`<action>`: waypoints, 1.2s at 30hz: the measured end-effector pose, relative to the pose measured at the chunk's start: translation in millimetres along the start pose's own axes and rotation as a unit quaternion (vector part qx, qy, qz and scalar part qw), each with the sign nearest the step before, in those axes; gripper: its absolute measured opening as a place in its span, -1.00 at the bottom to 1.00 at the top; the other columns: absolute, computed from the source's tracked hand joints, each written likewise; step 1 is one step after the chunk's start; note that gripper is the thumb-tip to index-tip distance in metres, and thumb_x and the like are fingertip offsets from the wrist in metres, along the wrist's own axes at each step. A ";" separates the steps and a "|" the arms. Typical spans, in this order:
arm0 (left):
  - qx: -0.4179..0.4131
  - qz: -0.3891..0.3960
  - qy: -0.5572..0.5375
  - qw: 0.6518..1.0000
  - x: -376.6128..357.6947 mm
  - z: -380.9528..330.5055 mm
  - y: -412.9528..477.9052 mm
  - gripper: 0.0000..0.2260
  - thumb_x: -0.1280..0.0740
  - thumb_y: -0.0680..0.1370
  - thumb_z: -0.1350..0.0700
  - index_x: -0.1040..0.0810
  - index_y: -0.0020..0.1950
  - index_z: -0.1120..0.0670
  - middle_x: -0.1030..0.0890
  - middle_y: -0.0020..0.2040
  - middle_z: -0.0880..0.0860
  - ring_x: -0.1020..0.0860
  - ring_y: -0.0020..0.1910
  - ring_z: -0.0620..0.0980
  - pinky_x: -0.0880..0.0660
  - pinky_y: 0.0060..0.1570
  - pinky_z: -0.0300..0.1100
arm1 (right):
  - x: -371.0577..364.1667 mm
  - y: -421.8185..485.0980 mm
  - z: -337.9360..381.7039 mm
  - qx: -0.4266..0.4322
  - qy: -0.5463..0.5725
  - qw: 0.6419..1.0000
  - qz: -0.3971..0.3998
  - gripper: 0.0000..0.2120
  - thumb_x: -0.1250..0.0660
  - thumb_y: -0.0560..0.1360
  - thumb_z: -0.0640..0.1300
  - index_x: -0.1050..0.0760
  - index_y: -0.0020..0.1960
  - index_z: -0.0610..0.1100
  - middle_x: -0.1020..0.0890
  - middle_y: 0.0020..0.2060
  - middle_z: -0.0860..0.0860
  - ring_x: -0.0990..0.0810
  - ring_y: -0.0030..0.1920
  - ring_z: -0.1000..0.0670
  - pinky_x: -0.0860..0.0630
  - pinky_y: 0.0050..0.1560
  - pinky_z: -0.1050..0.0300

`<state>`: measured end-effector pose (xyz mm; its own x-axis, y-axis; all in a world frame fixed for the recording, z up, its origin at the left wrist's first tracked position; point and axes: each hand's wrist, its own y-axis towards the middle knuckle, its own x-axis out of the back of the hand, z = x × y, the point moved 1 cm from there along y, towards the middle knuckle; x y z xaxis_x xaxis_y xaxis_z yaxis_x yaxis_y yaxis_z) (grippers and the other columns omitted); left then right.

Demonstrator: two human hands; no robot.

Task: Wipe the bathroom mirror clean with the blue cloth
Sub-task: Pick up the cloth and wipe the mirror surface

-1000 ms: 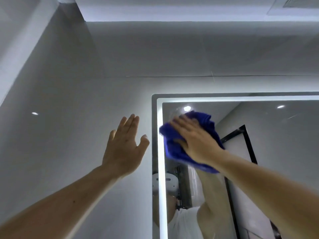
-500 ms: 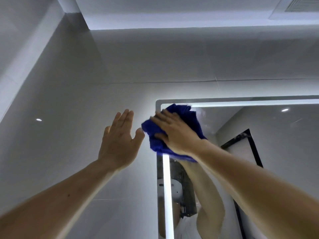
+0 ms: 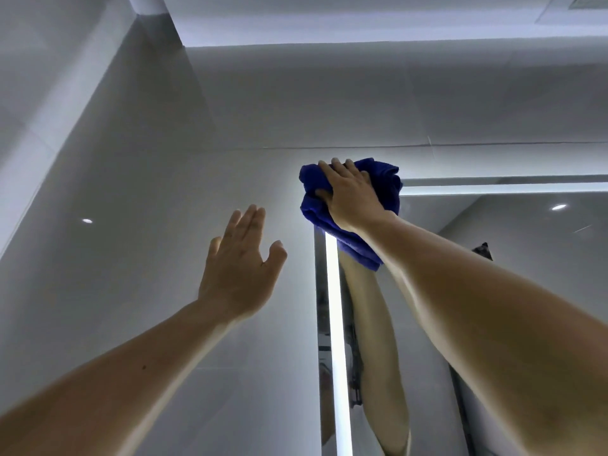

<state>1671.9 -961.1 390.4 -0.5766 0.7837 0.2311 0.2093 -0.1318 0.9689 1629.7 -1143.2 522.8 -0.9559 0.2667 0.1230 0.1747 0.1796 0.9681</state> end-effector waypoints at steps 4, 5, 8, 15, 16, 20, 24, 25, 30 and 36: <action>-0.008 -0.017 -0.019 1.000 -3.5 1.9 -0.3 -0.44 0.08 0.64 -0.16 0.08 0.61 -0.01 0.07 0.61 -0.08 0.14 0.58 -0.11 0.12 0.53 0.01 | -7.8 -42.5 10.6 0.083 0.033 0.996 -0.009 -0.50 -0.16 0.64 0.00 -0.20 0.54 -0.10 -0.28 0.50 -0.08 -0.18 0.49 -0.14 -0.12 0.41 -0.08; -0.010 -0.018 -0.024 1.000 -6.1 2.5 -3.1 -0.47 0.04 0.67 -0.11 0.07 0.61 0.00 0.07 0.61 -0.08 0.15 0.58 -0.12 0.12 0.53 0.00 | -8.9 -60.6 12.7 0.100 0.034 0.994 -0.017 -0.51 -0.19 0.62 -0.02 -0.25 0.51 -0.12 -0.33 0.47 -0.09 -0.23 0.46 -0.15 -0.17 0.38 -0.10; -0.014 -0.012 -0.034 0.999 -14.5 2.6 -15.7 -0.47 0.03 0.67 -0.09 0.07 0.61 0.00 0.06 0.61 -0.08 0.15 0.57 -0.13 0.12 0.52 -0.01 | -14.1 -119.2 20.1 0.108 0.032 0.994 -0.010 -0.54 -0.19 0.63 -0.03 -0.28 0.49 -0.11 -0.36 0.46 -0.07 -0.27 0.45 -0.14 -0.16 0.43 -0.06; -0.005 0.006 -0.010 1.000 -29.1 -2.9 -54.4 -0.34 0.19 0.51 -0.22 0.11 0.60 -0.07 0.10 0.60 -0.13 0.14 0.58 -0.12 0.16 0.52 -0.03 | -27.3 -274.3 43.4 0.172 -0.027 0.983 0.065 -0.48 -0.15 0.56 0.09 -0.32 0.48 -0.03 -0.37 0.46 0.00 -0.27 0.48 -0.09 -0.16 0.49 -0.04; -0.003 0.013 -0.002 1.000 -30.8 -3.6 -57.4 -0.34 0.20 0.50 -0.23 0.12 0.60 -0.08 0.12 0.60 -0.13 0.15 0.58 -0.12 0.18 0.52 -0.03 | -27.8 -282.2 42.4 0.188 -0.037 0.978 0.077 -0.46 -0.19 0.53 0.10 -0.33 0.48 -0.03 -0.38 0.46 0.00 -0.29 0.47 -0.09 -0.19 0.46 -0.05; 0.005 0.030 -0.002 1.000 -28.9 -4.8 -55.7 -0.33 0.21 0.49 -0.23 0.13 0.60 -0.07 0.14 0.60 -0.13 0.17 0.57 -0.14 0.18 0.52 -0.03 | -21.2 -236.3 25.5 0.152 -0.008 0.986 0.061 -0.47 -0.28 0.54 -0.08 -0.30 0.49 -0.08 -0.35 0.47 -0.04 -0.21 0.51 -0.09 -0.03 0.48 -0.09; 0.009 0.022 -0.011 1.000 -20.3 -5.3 -49.3 -0.32 0.19 0.49 -0.23 0.11 0.60 -0.05 0.12 0.60 -0.12 0.17 0.57 -0.14 0.15 0.53 -0.01 | -5.4 -132.1 1.0 0.016 0.030 0.999 0.005 -0.56 -0.19 0.63 -0.13 -0.25 0.49 -0.11 -0.32 0.47 -0.08 -0.23 0.48 -0.15 -0.11 0.44 -0.06; 0.008 0.021 -0.013 1.000 -18.1 -5.7 -47.6 -0.32 0.19 0.49 -0.23 0.11 0.60 -0.05 0.12 0.60 -0.12 0.17 0.57 -0.14 0.14 0.54 -0.01 | -3.4 -110.2 -5.4 0.004 0.026 1.000 0.003 -0.55 -0.14 0.65 -0.10 -0.20 0.52 -0.09 -0.27 0.50 -0.07 -0.18 0.50 -0.13 -0.08 0.45 -0.05; -0.003 0.003 -0.006 1.000 -10.0 -7.4 -30.7 -0.31 0.19 0.48 -0.23 0.13 0.60 -0.05 0.13 0.60 -0.12 0.18 0.57 -0.14 0.13 0.55 0.01 | 11.3 -38.4 -32.9 -0.062 0.001 0.998 -0.003 -0.51 -0.06 0.67 -0.04 -0.07 0.57 -0.06 -0.19 0.53 -0.08 -0.10 0.53 -0.14 -0.07 0.46 -0.09; -0.018 -0.013 -0.029 0.999 -23.2 -19.0 -21.2 -0.33 0.15 0.51 -0.22 0.10 0.60 -0.05 0.10 0.61 -0.12 0.16 0.57 -0.14 0.12 0.55 0.00 | 8.1 -56.2 -26.0 -0.088 0.027 0.995 -0.027 -0.50 -0.05 0.67 0.01 -0.08 0.57 -0.08 -0.19 0.54 -0.08 -0.10 0.53 -0.12 -0.03 0.48 -0.04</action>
<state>1665.8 -988.0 366.2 -0.5337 0.8214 0.2013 0.1664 -0.1314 0.9773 1606.0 -1175.7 475.1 -0.9750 0.2086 0.0764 0.0829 0.0228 0.9963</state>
